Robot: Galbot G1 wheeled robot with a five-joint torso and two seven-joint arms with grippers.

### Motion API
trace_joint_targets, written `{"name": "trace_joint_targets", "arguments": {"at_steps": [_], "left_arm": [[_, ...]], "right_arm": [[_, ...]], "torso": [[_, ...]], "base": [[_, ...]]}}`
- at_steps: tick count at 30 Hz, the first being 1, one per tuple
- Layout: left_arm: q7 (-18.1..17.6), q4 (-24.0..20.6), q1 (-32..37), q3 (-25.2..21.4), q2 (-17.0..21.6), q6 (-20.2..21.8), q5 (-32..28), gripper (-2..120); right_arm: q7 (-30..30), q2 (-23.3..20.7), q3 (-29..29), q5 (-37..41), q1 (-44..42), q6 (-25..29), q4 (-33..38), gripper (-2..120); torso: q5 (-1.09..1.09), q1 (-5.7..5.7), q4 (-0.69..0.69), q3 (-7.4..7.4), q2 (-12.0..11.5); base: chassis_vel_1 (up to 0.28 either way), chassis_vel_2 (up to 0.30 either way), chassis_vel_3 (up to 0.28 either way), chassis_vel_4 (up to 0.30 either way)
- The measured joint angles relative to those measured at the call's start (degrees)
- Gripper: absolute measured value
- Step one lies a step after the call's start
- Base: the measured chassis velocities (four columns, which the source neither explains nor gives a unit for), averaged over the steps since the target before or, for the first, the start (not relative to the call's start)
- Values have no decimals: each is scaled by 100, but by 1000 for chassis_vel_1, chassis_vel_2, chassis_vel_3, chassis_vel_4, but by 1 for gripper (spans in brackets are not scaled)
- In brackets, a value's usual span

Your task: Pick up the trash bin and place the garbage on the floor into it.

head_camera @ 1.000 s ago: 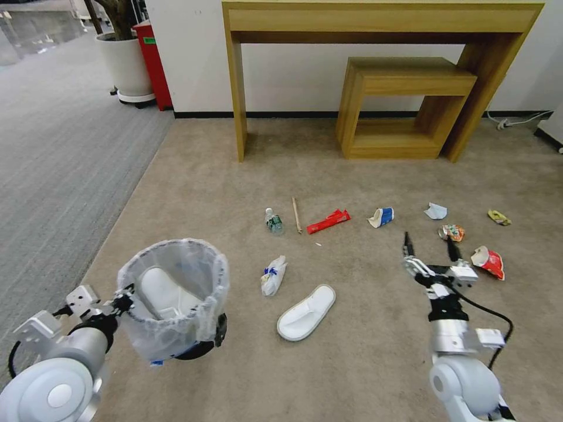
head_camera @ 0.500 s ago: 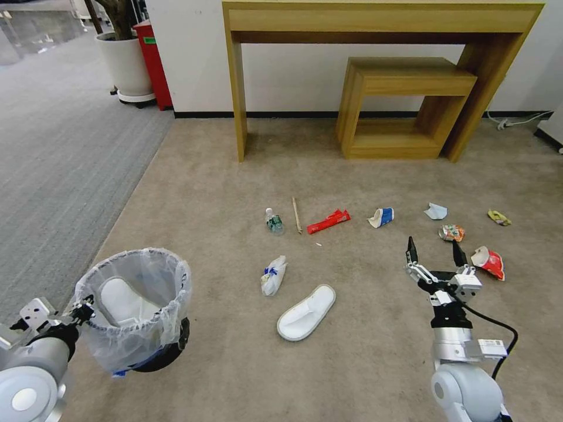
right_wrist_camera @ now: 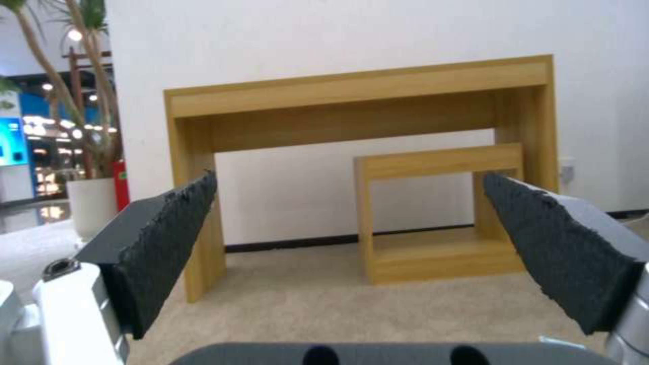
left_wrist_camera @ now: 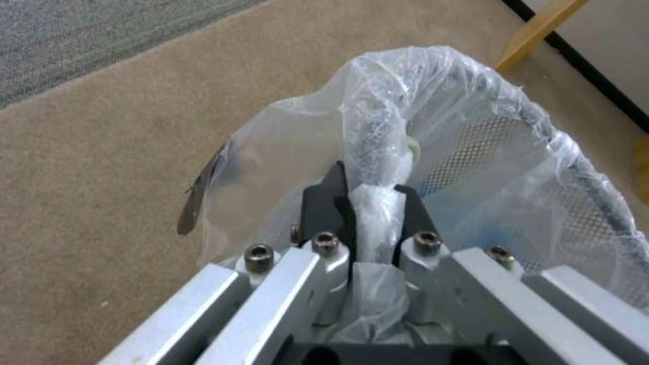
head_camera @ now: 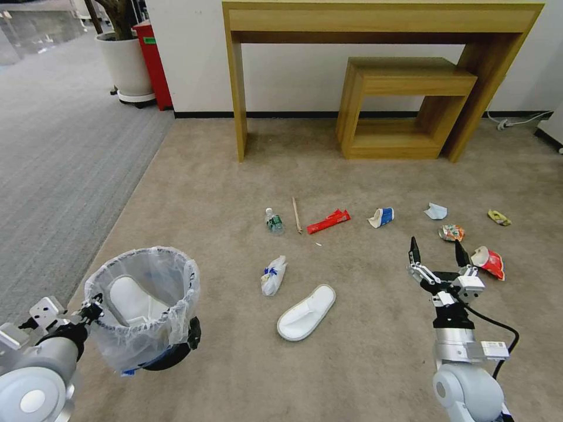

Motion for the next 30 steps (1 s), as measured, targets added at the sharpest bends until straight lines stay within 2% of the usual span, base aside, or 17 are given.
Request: {"name": "trace_joint_targets", "arguments": {"at_steps": [12, 17, 20, 23, 24, 26, 27, 29, 30], "left_arm": [[20, -104, 59, 68, -22, 0, 84, 3], [30, -117, 61, 102, -34, 0, 115, 3], [38, -117, 56, 128, -39, 0, 149, 3], [46, -119, 57, 230, -78, 0, 280, 3], [46, -119, 57, 230, -78, 0, 280, 3], [52, -150, 75, 306, -124, 0, 370, 3], [52, -150, 75, 306, -124, 0, 370, 3], [67, -192, 94, 364, -189, -1, 452, 3], [67, -192, 94, 364, -189, -1, 452, 3]], "right_arm": [[-32, -12, -138, 3, 73, -12, -34, 100], [131, -33, -152, -4, 88, -25, -77, 100], [384, -65, -190, -10, 99, -210, -93, 100], [708, -218, -371, 17, 31, -903, -68, 100], [708, -218, -371, 17, 31, -903, -68, 100], [797, -339, -484, 134, 11, -1376, -109, 100], [797, -339, -484, 134, 11, -1376, -109, 100], [1187, -505, -751, 595, 92, -2368, -178, 100], [1187, -505, -751, 595, 92, -2368, -178, 100]], "torso": [[0, 0, 0, -1, 0], [0, 0, 0, 1, 0], [0, 0, 0, 2, 0], [0, 0, 0, 0, 0], [0, 0, 0, 0, 0], [0, 0, 0, 0, 0], [0, 0, 0, 0, 0], [0, 0, -1, 0, 0], [0, 0, -1, 0, 0]], "base": [[-24, 17, 20, -20], [-90, 74, 89, -82], [-39, 60, 18, -37], [0, 0, 0, 0], [0, 0, 0, 0], [0, 0, 0, 0], [0, 0, 0, 0], [0, 0, 0, 0], [0, 0, 0, 0]]}}
